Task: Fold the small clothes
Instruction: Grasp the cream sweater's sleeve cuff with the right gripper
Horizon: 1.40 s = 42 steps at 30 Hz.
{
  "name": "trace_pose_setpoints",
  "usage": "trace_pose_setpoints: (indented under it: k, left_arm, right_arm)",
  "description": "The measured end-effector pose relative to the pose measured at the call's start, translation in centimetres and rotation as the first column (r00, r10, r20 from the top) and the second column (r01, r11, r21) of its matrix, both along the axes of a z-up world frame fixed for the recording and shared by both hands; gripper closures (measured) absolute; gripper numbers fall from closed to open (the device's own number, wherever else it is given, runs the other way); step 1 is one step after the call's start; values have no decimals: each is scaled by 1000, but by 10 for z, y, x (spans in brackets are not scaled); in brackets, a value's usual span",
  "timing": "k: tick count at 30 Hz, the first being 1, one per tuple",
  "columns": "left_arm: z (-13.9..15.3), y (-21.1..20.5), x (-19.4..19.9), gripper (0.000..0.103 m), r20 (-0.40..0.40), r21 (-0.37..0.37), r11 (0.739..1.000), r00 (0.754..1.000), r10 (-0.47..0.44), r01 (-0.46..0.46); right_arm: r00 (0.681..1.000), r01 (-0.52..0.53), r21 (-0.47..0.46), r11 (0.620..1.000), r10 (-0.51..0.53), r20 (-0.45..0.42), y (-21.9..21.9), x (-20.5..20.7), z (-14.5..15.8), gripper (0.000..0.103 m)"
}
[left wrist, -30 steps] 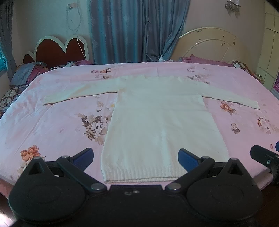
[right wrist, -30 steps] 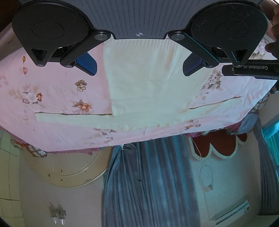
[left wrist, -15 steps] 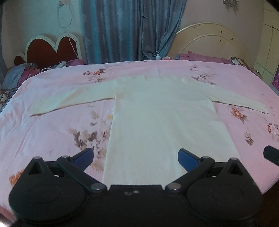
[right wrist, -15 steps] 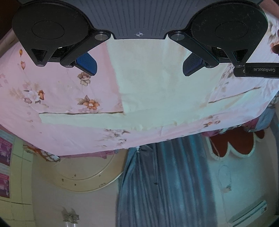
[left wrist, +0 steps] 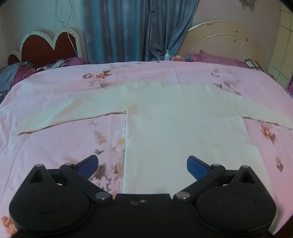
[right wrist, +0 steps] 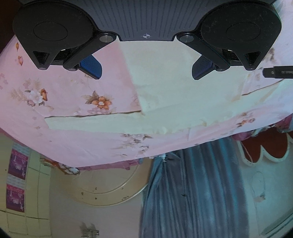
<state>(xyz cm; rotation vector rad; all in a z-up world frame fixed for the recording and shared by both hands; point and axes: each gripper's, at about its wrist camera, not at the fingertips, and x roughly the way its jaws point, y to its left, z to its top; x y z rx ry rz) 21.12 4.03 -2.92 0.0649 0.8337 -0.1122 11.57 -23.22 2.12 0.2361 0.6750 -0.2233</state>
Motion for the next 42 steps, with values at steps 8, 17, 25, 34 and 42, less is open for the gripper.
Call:
trace_pose_setpoints:
  k: [8,17,25,34,42]
  left_arm:
    - [-20,-21,39,0,-1,-12,999,999,-37,37]
    - [-43,-65,94,3,12,-15,1000,1000,-11,11]
    - [-70,-108,135,9,-29,21,1000,999,-18,19]
    - [-86,-125,159,9,-53,76,997,999,0,4]
    - [-93,-125,172,17,-82,74,997,997,14,-8]
  right_arm:
    - [997,67,-13,998,-68,-25,-56,45,-20,0]
    - [991,131,18,991,-130,-29,-154,102,-59,0]
    - [962,270,81,959,-265,-67,-254,130,-97,1]
    - [901,433,222,874,-411,-141,-339,143,-140,41]
    - [888,459,228,859,-450,-92,-365,166,-143,42]
